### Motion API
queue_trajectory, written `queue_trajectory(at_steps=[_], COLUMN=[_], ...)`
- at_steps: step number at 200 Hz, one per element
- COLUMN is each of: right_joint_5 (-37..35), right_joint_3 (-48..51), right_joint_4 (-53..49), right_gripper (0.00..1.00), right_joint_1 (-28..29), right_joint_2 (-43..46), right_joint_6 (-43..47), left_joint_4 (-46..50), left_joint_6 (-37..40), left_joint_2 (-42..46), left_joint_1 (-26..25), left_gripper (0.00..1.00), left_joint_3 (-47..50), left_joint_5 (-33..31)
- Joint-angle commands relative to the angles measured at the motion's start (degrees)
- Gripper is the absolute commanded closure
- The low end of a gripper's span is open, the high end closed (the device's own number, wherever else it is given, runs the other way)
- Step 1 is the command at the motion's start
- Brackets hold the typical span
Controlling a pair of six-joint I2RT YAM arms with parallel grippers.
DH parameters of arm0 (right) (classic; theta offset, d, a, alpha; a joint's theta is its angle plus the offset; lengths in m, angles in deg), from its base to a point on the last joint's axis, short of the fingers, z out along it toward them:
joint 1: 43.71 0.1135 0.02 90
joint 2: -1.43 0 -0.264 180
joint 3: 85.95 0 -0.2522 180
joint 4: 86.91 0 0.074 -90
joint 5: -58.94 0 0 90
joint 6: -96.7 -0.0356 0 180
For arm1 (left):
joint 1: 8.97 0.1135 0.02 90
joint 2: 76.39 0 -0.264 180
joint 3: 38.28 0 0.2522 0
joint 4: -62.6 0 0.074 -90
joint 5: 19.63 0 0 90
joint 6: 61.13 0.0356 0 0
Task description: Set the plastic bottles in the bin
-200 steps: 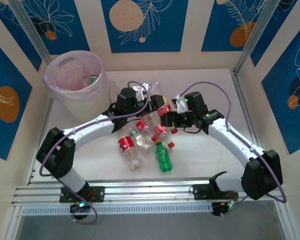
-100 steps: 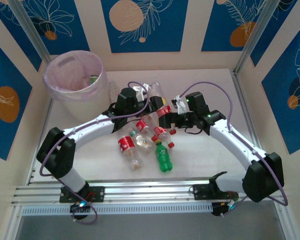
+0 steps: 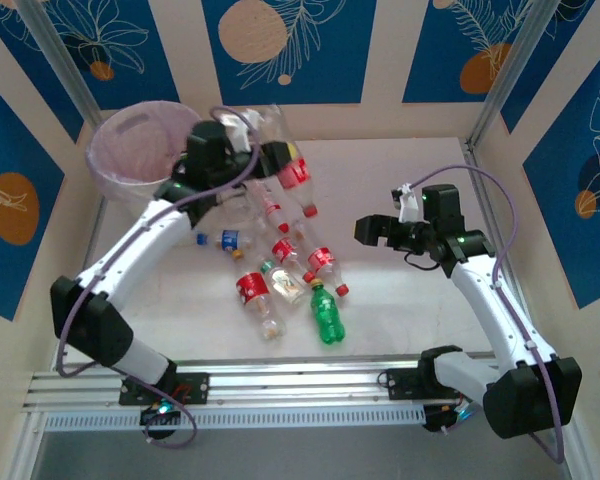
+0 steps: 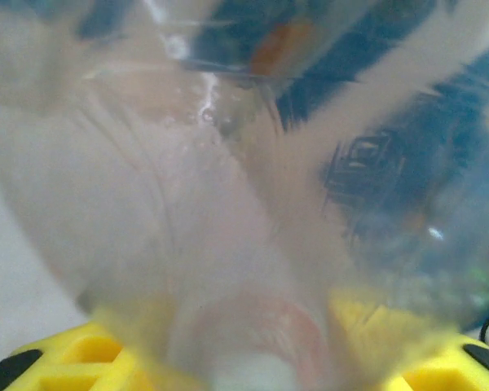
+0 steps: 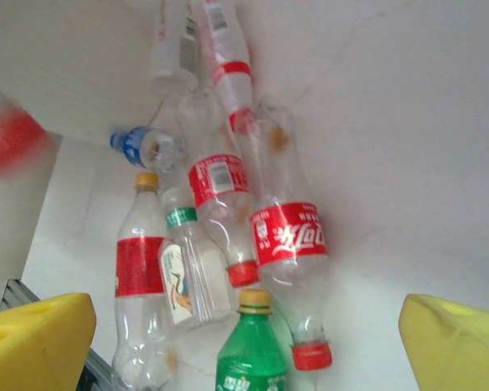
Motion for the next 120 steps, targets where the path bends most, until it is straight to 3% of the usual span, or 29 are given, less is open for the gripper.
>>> queue_trajectory(at_steps=[1,39,64,99,120], right_joint_5=[-0.77,-1.55,-2.59,-3.61,-3.73], right_joint_3=[1.30,1.74,1.79,1.83,2.01], right_joint_4=[-2.48,-2.78,-2.91,-3.55,-3.50], right_gripper=[0.05,0.05,0.05,0.05,0.05], right_joint_1=[-0.24,-0.24,-0.25,-0.40,-0.51], right_joint_2=[0.19,-0.61,-0.62,-0.36,-0.53], right_joint_6=[-1.03,-1.14,-1.24,-0.83,-0.79], left_joint_4=[8.77,15.97,20.75,21.37,20.82], left_joint_6=[6.49,10.44,11.70,13.93,18.03], left_joint_2=[2.76,1.52,-0.34,0.15,1.27], left_joint_1=[6.32,17.84,24.41,31.44,33.00], left_gripper=[0.70,0.80,1.00,1.00,1.00], left_joint_3=[-7.71,-20.03,-25.05,-23.45,-19.86], left_joint_5=[0.87,0.61,-1.60,-6.49,-13.14])
